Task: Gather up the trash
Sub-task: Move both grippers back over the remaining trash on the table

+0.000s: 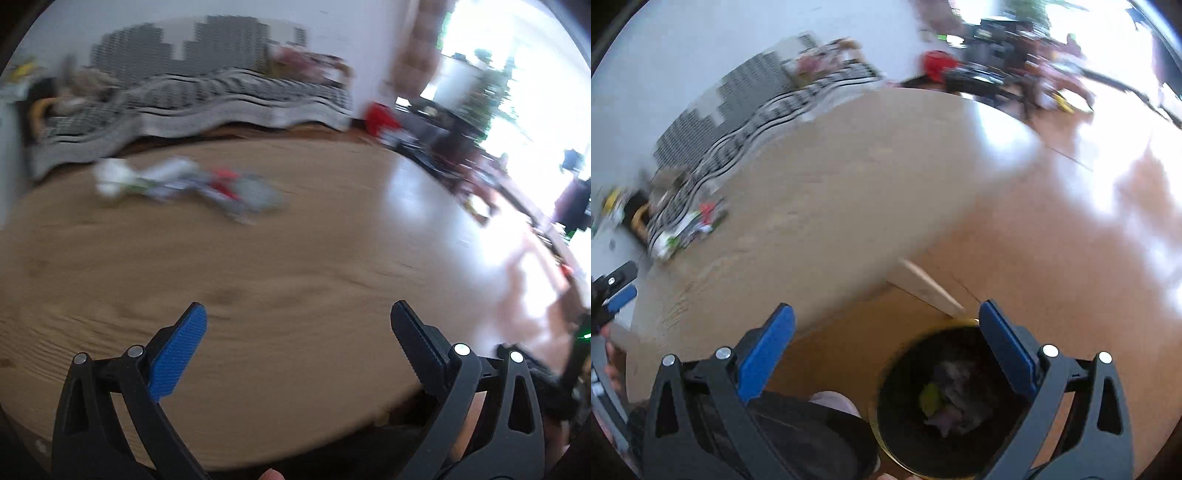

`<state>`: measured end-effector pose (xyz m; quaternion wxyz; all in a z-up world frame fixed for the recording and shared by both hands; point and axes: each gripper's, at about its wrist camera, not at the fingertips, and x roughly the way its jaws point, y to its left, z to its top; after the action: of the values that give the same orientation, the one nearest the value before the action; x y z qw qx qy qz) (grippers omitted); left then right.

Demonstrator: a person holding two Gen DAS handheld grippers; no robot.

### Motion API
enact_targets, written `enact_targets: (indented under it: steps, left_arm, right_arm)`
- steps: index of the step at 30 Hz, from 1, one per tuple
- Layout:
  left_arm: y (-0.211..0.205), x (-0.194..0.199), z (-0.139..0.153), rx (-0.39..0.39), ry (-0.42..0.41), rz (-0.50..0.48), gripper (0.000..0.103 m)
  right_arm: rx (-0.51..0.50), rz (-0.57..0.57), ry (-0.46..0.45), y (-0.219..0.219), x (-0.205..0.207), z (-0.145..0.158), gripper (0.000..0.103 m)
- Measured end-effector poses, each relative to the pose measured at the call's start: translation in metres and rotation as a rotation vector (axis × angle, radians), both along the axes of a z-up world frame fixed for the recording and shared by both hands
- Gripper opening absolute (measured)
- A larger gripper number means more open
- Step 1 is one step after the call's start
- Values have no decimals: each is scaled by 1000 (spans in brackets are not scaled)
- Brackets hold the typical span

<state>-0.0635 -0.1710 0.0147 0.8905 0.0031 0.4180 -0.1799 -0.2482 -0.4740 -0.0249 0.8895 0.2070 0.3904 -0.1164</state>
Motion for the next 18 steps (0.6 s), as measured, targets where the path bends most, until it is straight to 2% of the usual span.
enact_targets:
  steps: [2,6,12,16,18]
  left_arm:
    - [44,22,2,47,4,76,97]
    - [119,64,4,82,22,211,97]
    - [162,126,10,128,27,300,97]
    - [176,172,0,74,31,383,97]
    - [168,187,-8,67,32,405,97]
  right_arm:
    - [-55,90,-26,29,34,14,96]
    - [-100,192,-53,70,92,29,96]
    - [-120,213,-66,107,175,38,96]
    - [-176,203,-64,132,237,35,96]
    - [-195,200,-58,140,262,31,96]
